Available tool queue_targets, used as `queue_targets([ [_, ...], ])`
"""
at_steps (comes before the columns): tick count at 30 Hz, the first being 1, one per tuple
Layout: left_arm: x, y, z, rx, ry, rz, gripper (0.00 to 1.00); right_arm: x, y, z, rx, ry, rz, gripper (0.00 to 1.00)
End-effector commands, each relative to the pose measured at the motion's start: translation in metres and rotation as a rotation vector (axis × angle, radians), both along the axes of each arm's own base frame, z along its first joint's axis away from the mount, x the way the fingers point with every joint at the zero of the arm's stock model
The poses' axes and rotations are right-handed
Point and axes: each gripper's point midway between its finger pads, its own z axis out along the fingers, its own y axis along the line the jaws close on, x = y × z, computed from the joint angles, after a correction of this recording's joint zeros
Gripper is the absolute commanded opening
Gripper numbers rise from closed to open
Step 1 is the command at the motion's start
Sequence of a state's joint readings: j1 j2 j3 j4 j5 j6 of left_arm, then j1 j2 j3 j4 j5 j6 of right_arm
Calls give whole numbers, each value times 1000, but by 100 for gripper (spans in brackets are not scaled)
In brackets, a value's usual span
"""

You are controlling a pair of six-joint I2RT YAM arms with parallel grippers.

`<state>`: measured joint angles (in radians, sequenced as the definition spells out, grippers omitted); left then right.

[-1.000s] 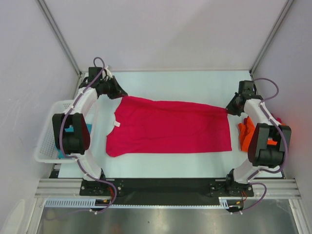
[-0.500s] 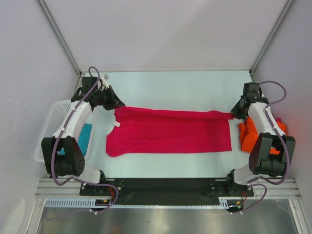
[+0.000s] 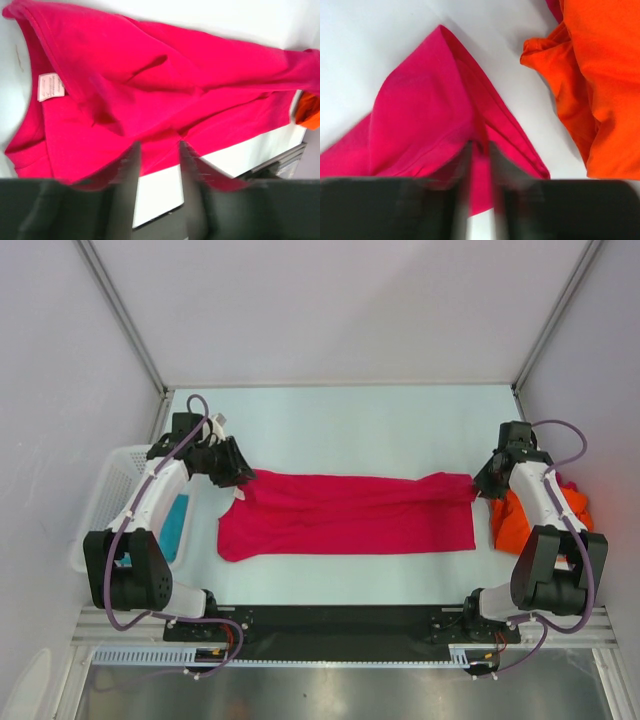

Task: Fold and stack the t-shirts
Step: Fold the other side of the tshirt into a rectangle

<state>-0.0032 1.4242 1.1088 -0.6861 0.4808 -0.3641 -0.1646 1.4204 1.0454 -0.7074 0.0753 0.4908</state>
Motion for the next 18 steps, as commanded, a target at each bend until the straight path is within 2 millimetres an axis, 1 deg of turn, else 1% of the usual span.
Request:
queue_targets([
  [1,-7,3,6,29,-25,-19,53,-10,4,1,14,6,31,41],
  [2,-8,5,4,39,-17,-13,60,-11,6,0,29,3,34,53],
  [3,-9,5,2,42,-11,-11,67,-13,8,2,32,-7,36,56],
  [4,-9,6,1,43,-9,-8,72,-15,10,-1,39,-7,38,57],
  [7,-6,5,-3,37,6,-3,74,-17,13,1,48,-15,41,59],
  [10,0,1,-6,13,12,-5,75,-17,14,3,48,-16,46,60],
  [13,3,-1,-16,0,31,-5,75,-14,13,6,44,-23,50,60],
  [16,4,-2,-36,-12,70,8,75,-10,13,9,45,-31,48,60],
  [17,7,-3,-43,-20,82,9,75,-7,18,10,68,-35,63,60],
  [18,5,-6,-50,-26,101,9,75,-5,18,13,69,-40,65,60],
])
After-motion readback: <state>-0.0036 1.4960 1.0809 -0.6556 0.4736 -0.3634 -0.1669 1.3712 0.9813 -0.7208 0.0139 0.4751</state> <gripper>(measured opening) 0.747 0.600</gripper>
